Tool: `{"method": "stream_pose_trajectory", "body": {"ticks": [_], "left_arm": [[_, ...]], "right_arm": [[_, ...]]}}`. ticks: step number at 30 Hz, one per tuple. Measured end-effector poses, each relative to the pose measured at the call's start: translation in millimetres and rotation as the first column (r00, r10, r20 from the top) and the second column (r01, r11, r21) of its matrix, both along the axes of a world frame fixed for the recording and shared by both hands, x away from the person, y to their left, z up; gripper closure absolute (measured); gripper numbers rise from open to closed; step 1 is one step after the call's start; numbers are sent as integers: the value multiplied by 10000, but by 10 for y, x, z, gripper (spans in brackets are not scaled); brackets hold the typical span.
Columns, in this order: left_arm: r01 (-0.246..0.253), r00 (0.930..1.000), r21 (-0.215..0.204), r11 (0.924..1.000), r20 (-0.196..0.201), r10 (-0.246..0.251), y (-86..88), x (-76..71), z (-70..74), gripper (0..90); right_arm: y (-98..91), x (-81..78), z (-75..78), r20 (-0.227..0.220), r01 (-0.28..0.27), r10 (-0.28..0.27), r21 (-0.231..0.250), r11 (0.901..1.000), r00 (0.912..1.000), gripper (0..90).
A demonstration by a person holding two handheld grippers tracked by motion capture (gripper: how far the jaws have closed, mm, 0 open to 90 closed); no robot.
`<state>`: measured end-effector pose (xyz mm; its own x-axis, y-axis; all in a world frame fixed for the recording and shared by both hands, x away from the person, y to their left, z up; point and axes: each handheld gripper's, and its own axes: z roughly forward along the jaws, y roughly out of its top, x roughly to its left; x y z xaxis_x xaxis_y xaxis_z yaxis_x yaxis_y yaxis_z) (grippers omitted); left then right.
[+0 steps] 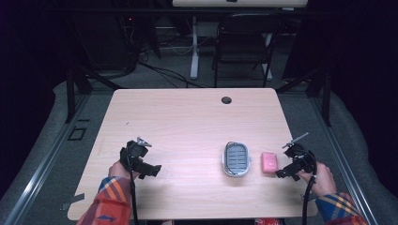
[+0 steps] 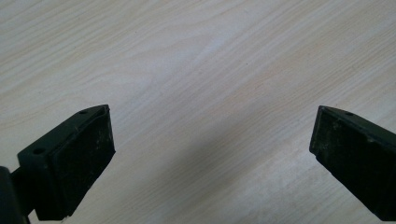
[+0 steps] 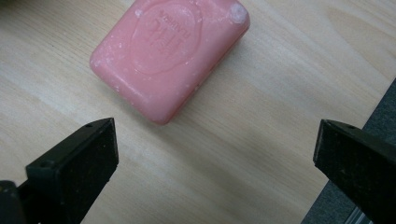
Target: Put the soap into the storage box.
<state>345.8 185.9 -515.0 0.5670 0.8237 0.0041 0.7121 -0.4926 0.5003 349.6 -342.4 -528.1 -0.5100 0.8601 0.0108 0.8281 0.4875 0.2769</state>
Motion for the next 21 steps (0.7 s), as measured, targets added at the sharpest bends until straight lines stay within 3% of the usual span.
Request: {"method": "stream_pose_trajectory", "body": {"ticks": [2,5,7,9,12,21], "left_arm": [[10,10000,15,10000,0,-10,-7,6,1,0],[50,10000,11,10000,-32,-49,-15,12,3,0],[113,9999,33,9999,-74,-113,-25,20,-4,0],[104,9999,39,9999,-89,-104,-24,20,-4,0],[74,10000,22,10000,-55,-74,-21,19,-2,0],[65,9999,28,10000,-76,-65,-19,20,-1,0]], "right_arm": [[9,-7,-7,-1,37,-37,210,9998,10000,0],[9,-14,-7,19,-15,15,78,10000,10000,0],[11,-34,-17,172,190,-197,383,9991,9997,0],[-2,-22,3,48,23,-24,170,9999,10000,0],[1,-18,11,79,267,-271,533,9982,9996,0],[91,27,81,348,606,-632,712,9956,9974,0]]}}
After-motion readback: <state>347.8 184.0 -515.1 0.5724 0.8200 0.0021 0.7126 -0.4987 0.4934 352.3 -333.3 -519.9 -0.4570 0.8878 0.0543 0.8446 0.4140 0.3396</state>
